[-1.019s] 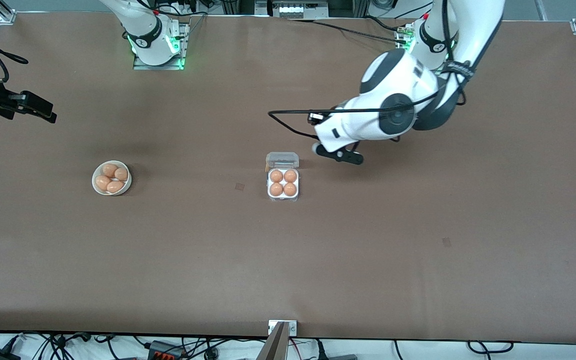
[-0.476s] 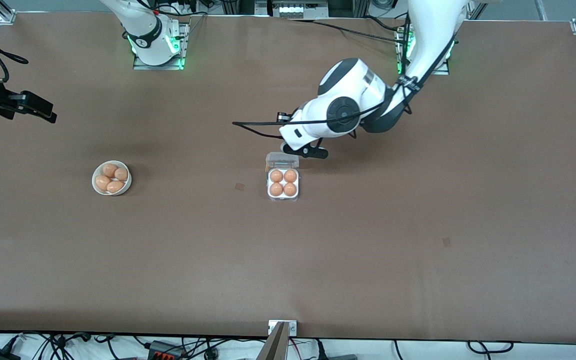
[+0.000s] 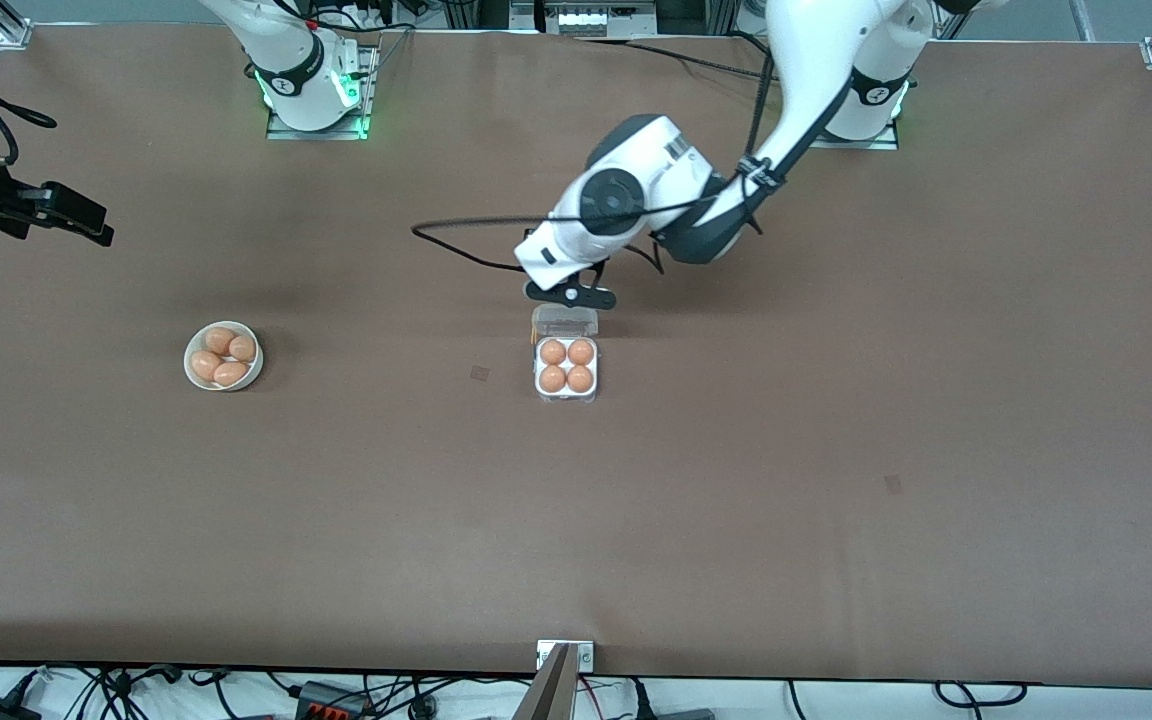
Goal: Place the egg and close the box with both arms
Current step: 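Push the clear lid over the eggs with the left gripper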
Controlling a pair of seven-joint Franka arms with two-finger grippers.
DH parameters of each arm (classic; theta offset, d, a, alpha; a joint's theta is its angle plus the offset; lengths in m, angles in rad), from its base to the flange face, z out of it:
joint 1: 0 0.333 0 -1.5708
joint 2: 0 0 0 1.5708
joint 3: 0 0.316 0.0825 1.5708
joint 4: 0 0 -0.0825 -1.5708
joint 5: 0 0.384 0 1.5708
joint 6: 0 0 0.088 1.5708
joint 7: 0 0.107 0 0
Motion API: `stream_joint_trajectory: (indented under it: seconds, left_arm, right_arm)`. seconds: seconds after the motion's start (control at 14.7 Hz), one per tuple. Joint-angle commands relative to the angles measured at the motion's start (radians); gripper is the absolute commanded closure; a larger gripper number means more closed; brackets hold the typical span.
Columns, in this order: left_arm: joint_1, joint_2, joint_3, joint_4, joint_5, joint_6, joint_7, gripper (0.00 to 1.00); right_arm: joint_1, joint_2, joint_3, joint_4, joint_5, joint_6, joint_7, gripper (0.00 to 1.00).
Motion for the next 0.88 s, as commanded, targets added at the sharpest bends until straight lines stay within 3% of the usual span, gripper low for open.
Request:
stream_joint_trajectory:
  seconds: [0.0,0.2,0.82]
  left_arm:
    - [-0.022,0.049,0.011,0.065,0.077,-0.01,-0.038,0.99]
    - [-0.022,0.102,0.013,0.109,0.08,-0.01,-0.038,0.99]
    - [-0.024,0.13,0.048,0.119,0.137,-0.011,-0.038,0.99]
  right_arm:
    - [-0.003,-0.01,0.003,-0.008,0.013,-0.006,0.012,0.0]
    - [-0.003,-0.01,0.003,-0.008,0.014,-0.006,0.012,0.0]
    - [-0.003,-0.01,0.003,-0.008,0.013,-0.006,0.012,0.0]
